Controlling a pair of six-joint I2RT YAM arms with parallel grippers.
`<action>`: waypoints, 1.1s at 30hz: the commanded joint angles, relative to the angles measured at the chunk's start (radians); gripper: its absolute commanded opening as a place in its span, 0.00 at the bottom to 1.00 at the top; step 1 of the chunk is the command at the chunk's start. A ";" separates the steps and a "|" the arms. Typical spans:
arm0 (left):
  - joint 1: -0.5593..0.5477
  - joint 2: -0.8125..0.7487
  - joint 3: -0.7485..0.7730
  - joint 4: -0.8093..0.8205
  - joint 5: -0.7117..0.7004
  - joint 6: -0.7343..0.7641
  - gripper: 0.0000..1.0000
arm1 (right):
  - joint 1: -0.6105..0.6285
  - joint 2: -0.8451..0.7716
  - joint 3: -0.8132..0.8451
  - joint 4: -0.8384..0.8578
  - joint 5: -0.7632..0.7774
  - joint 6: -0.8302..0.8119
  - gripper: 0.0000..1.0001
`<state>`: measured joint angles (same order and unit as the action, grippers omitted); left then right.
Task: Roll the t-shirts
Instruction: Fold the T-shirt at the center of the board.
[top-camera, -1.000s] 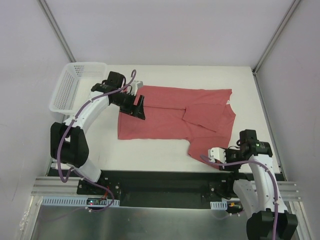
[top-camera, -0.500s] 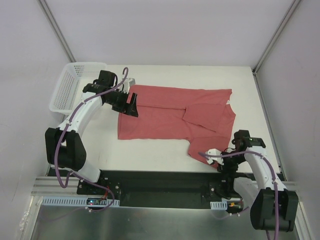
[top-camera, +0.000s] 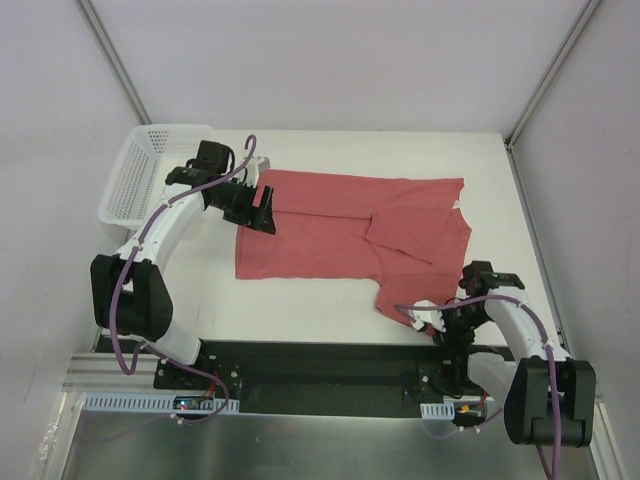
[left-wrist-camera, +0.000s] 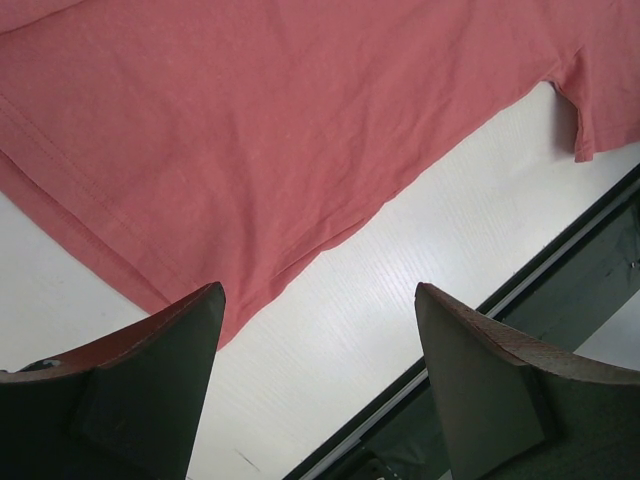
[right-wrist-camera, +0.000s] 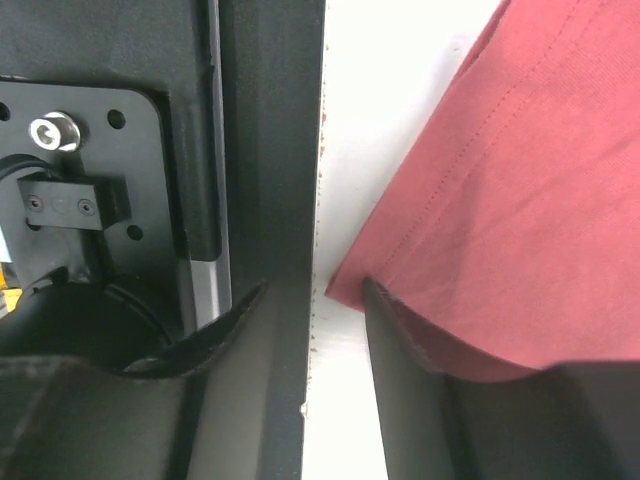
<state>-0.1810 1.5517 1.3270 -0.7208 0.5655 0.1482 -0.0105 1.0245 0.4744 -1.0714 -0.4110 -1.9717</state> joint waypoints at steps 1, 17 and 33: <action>0.014 0.007 0.028 -0.025 -0.015 0.034 0.77 | 0.004 0.032 -0.034 0.093 0.041 -0.596 0.35; 0.107 -0.068 -0.210 -0.051 -0.163 -0.064 0.75 | 0.009 -0.156 0.199 0.006 -0.054 0.000 0.01; 0.133 0.180 -0.200 -0.037 -0.171 -0.108 0.56 | 0.222 -0.241 0.167 0.033 0.098 0.655 0.01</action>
<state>-0.0570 1.6592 1.0946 -0.7372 0.3916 0.0517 0.1955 0.7502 0.6308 -1.0576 -0.3431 -1.4445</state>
